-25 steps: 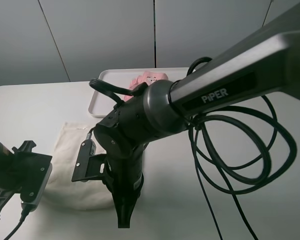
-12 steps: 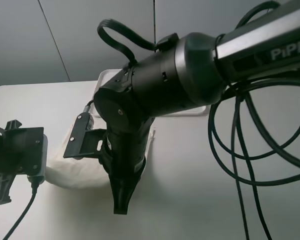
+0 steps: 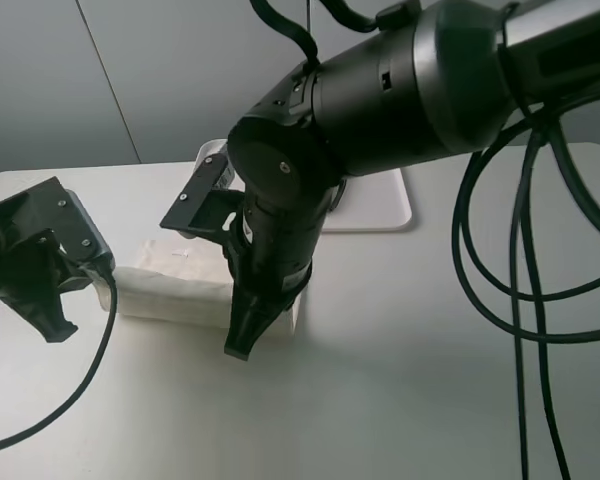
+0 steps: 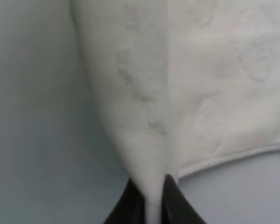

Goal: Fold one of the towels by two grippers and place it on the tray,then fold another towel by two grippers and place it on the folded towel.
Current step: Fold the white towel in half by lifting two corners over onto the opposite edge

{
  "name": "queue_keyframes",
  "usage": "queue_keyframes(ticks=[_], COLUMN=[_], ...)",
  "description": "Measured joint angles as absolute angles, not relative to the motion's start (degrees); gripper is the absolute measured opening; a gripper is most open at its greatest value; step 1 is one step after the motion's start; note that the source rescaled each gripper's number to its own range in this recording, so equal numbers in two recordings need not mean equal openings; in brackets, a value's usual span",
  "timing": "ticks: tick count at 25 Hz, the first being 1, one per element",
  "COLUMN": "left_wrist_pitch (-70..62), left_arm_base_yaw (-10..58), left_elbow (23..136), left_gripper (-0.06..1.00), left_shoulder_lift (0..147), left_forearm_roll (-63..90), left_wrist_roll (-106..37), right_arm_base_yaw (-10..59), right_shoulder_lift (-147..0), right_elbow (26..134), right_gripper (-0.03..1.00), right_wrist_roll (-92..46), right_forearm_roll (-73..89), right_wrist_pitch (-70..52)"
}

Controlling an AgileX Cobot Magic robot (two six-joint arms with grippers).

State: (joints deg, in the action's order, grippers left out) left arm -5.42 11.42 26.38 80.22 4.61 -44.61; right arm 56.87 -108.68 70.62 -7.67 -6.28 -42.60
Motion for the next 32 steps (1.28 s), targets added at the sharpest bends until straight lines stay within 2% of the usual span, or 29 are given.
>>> queue_keyframes(ticks=[16,22,24,25,27,28,29,30,31,32], left_wrist_pitch=[-6.2,-5.1,-4.9,-4.4,-2.3,-1.2,0.0,1.4,2.2,2.6], left_arm_base_yaw=[11.4,11.4,11.4,11.4,11.4,11.4,11.4,11.4,11.4,11.4], left_elbow=[36.8,38.9,39.4,39.6,39.6,39.6,39.6,39.6,39.6,39.6], left_gripper=[0.02,0.02,0.02,0.02,0.06,0.13,0.22,0.36,0.53,0.70], left_shoulder_lift=[93.1,96.1,96.7,96.9,97.0,97.0,97.0,97.0,97.0,97.0], left_forearm_roll=[8.1,9.1,9.5,9.6,9.9,10.0,10.1,10.3,10.3,10.4], left_wrist_roll=[-40.8,-40.6,-40.0,-39.3,-36.4,-34.8,-32.9,-31.5,-30.4,-29.9], right_arm_base_yaw=[49.7,47.0,45.9,45.5,44.9,44.7,44.6,44.6,44.6,44.6], right_shoulder_lift=[-111.4,-113.8,-114.3,-114.4,-114.5,-114.5,-114.5,-114.5,-114.5,-114.5], right_elbow=[70.6,70.6,70.6,70.6,70.6,70.6,70.6,70.6,70.6,70.6], right_gripper=[0.00,0.00,0.03,0.08,0.31,0.47,0.62,0.80,0.91,0.96], right_wrist_roll=[-4.9,0.0,1.3,1.7,2.4,2.8,3.7,4.8,6.0,7.2], right_forearm_roll=[-7.6,-8.7,-8.7,-8.9,-9.3,-9.5,-9.5,-9.7,-9.9,-9.9], right_wrist_pitch=[-33.9,-29.3,-27.7,-26.7,-25.8,-25.5,-25.3,-25.3,-25.3,-25.3])
